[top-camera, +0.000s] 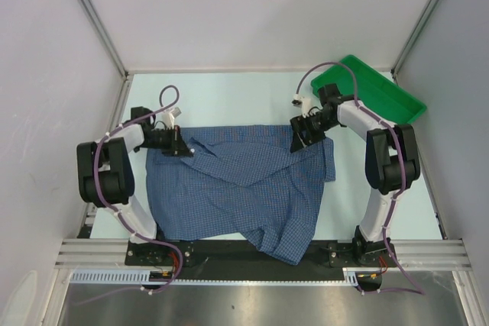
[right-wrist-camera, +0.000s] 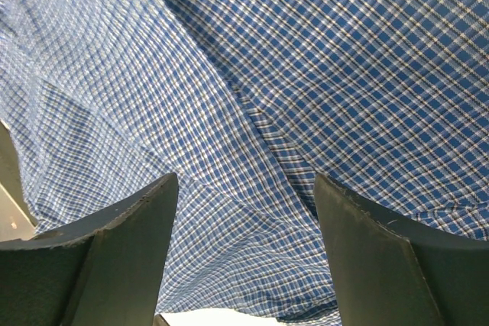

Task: Fold and stack the long sleeve shirts
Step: Fold the shirt

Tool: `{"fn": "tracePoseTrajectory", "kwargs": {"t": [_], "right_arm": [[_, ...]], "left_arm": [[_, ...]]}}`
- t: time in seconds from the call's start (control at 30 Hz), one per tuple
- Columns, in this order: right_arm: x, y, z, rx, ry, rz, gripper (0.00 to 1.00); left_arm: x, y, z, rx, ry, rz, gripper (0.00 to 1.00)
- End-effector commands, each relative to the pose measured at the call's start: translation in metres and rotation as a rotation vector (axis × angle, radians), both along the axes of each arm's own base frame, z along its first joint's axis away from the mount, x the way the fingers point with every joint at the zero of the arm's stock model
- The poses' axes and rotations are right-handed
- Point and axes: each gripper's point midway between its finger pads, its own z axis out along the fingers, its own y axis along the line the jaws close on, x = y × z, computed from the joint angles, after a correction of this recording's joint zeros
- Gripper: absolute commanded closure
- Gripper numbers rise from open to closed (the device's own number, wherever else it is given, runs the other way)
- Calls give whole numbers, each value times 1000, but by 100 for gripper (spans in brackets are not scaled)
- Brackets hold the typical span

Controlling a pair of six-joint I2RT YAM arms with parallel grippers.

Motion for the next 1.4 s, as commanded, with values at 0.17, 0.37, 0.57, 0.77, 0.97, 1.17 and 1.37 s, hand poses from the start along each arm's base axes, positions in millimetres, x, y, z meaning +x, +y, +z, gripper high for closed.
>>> {"fn": "tracePoseTrajectory", "kwargs": {"t": [0.17, 0.37, 0.57, 0.77, 0.97, 1.17, 1.37], "right_arm": [[20, 1, 10, -17, -67, 1, 27], [51, 1, 29, -45, -193, 28, 27], [91, -6, 36, -144, -319, 74, 28], [112, -13, 3, -257, -384, 183, 30], [128, -11, -17, -323, -445, 251, 30], [131, -14, -36, -341, -435, 285, 30], [126, -16, -50, -349, -418, 323, 32]], "left_arm": [[12, 35, -16, 94, -16, 153, 96], [13, 48, -7, 155, -55, 155, 72], [21, 77, 15, 297, -139, 79, 39], [79, 107, 36, 457, -343, -160, 22], [107, 123, 31, 501, -365, -381, 24], [121, 113, 13, 503, -411, -529, 28], [119, 110, -15, 530, -376, -610, 32]]}}
